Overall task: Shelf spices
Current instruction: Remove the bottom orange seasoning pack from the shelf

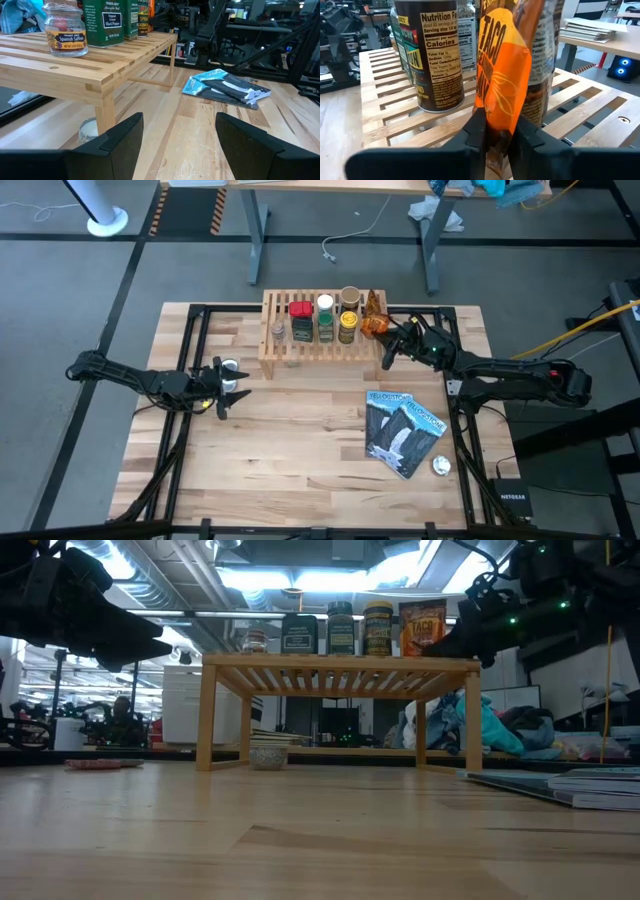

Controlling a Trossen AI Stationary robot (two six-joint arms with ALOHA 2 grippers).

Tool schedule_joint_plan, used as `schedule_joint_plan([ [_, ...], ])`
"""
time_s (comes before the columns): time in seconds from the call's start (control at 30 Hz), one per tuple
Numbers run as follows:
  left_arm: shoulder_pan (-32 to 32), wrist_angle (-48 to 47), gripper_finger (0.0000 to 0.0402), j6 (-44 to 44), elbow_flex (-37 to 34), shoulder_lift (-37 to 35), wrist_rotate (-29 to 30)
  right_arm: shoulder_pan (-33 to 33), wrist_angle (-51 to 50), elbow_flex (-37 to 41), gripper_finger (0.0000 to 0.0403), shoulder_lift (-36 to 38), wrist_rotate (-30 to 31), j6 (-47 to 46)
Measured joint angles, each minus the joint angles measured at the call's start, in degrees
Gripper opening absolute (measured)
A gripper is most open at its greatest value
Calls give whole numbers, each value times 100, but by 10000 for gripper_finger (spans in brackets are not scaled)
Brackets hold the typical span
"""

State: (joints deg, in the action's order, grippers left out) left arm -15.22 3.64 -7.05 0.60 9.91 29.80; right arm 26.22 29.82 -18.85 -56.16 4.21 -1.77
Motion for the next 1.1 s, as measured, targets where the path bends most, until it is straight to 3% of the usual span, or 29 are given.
schedule_joint_plan([
  [0.37,0,0,241,0,0,-2,2,0,-152,7,47,398,-342,-100],
  [0.9,0,1,241,0,1,-2,2,-2,-2996,7,46,3161,-605,-556],
  [1.1,0,1,241,0,0,-1,0,-122,-3581,7,45,3732,-1041,-1015],
])
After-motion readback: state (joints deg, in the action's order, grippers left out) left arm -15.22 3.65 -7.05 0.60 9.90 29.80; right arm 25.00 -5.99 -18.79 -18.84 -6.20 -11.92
